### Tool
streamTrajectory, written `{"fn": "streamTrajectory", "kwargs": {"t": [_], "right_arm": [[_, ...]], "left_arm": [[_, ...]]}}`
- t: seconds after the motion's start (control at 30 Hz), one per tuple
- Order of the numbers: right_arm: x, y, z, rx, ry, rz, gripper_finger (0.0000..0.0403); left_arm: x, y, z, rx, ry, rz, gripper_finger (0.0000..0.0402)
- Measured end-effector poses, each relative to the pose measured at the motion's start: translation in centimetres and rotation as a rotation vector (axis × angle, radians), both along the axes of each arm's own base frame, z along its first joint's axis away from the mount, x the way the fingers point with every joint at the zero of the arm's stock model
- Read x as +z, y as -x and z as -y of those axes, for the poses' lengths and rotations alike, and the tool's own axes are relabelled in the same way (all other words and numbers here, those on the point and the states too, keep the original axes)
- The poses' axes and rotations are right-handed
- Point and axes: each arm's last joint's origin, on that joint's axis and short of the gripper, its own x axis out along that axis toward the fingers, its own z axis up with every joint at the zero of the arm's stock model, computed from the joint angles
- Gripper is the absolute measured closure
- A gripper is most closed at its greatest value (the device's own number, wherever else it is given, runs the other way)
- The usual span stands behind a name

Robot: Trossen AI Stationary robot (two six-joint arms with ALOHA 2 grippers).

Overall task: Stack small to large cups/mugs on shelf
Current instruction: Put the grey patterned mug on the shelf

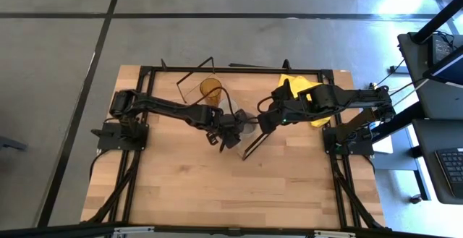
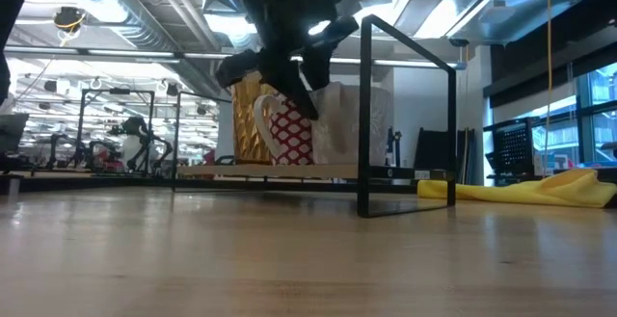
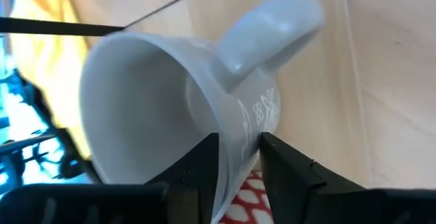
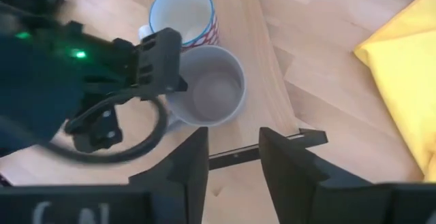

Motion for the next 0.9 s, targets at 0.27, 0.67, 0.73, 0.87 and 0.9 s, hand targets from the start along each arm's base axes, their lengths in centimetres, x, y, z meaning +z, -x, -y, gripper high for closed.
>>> {"fn": "streamTrajectory", "kwargs": {"t": [0.27,0.67,0.73,0.87,0.9], "right_arm": [[0.0,0.0,0.0,0.006,0.004,-0.007,0.0282],[0.7,1.0,1.8,-0.02,0.02,-0.01,0.0333],[1.0,1.3,2.7,-0.038,0.01,-0.006,0.0361],[1.0,1.2,4.4,-0.01,-0.044,-0.017,0.0395],[0.9,1.1,4.8,-0.001,-0.051,-0.021,0.0395]], "left_arm": [[3.2,-0.9,0.9,0.041,-0.021,0.099,0.0301],[6.7,0.3,0.7,0.302,0.018,0.052,0.0301],[7.1,1.0,1.1,0.401,0.1,0.049,0.0301],[8.9,2.5,2.8,0.575,0.315,0.132,0.0304],[9.3,2.9,3.3,0.62,0.36,0.166,0.0305]]}}
